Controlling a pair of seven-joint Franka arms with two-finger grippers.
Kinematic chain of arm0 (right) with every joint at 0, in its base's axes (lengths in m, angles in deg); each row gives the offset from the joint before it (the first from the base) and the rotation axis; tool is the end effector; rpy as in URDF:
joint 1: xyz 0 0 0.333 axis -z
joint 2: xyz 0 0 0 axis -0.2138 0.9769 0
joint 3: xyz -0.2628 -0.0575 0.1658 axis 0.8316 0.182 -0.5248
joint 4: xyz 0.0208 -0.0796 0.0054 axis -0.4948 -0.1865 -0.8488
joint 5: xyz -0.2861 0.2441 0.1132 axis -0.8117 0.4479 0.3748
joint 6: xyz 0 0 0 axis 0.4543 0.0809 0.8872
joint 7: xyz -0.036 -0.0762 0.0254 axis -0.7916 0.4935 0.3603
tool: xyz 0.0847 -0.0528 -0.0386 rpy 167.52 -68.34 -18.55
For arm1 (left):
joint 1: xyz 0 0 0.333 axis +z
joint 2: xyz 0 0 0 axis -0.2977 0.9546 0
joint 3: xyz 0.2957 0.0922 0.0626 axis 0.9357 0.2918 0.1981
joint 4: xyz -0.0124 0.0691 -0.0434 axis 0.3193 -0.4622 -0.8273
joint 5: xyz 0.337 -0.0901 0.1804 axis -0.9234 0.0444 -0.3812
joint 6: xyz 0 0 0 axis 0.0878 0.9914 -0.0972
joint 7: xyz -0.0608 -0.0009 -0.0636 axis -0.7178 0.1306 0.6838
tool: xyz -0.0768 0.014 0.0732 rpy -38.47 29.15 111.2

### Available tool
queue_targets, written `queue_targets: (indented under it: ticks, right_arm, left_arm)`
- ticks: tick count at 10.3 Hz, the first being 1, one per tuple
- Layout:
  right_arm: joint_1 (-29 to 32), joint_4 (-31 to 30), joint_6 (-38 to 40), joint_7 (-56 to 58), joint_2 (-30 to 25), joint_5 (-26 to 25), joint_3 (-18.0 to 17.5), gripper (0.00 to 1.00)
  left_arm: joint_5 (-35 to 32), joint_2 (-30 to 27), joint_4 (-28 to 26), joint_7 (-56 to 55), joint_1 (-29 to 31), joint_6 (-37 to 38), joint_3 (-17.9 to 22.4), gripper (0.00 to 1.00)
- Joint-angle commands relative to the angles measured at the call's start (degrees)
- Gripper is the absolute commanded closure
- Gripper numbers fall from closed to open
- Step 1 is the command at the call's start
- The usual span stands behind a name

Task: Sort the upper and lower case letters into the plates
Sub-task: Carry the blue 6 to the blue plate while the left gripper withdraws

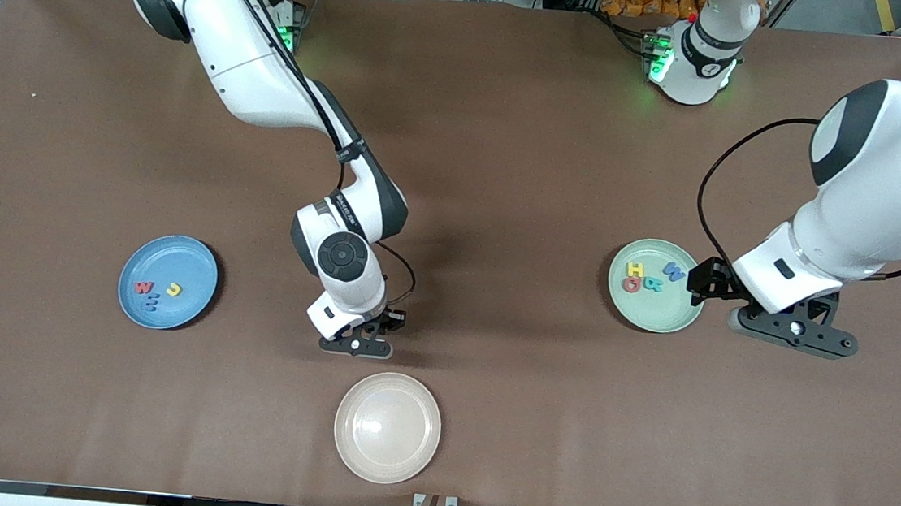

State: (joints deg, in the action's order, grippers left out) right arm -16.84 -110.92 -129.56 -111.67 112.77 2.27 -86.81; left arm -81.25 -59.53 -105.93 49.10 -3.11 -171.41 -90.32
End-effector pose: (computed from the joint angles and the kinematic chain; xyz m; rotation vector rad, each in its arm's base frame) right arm 0.6556 0.3779 0.1824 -3.1280 0.0541 -0.1527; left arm 0.6438 -0.1447 0.5252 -3.1174 0.3418 -0.1582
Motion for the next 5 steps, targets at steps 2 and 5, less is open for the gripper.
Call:
queue_targets:
  ticks: [2, 5]
  right_arm:
    - [4.38, 0.61, 2.97, -0.22, -2.9, -0.43, -0.47, 1.0]
    - [12.88, -0.78, 13.75, 8.95, -7.38, 0.7, -2.57, 1.0]
  left_arm:
    - [8.19, -4.97, 0.88, 0.53, -2.33, 6.96, 6.88, 0.0]
    - [10.48, -10.23, -3.33, 3.15, -9.09, 11.09, 17.69, 0.0]
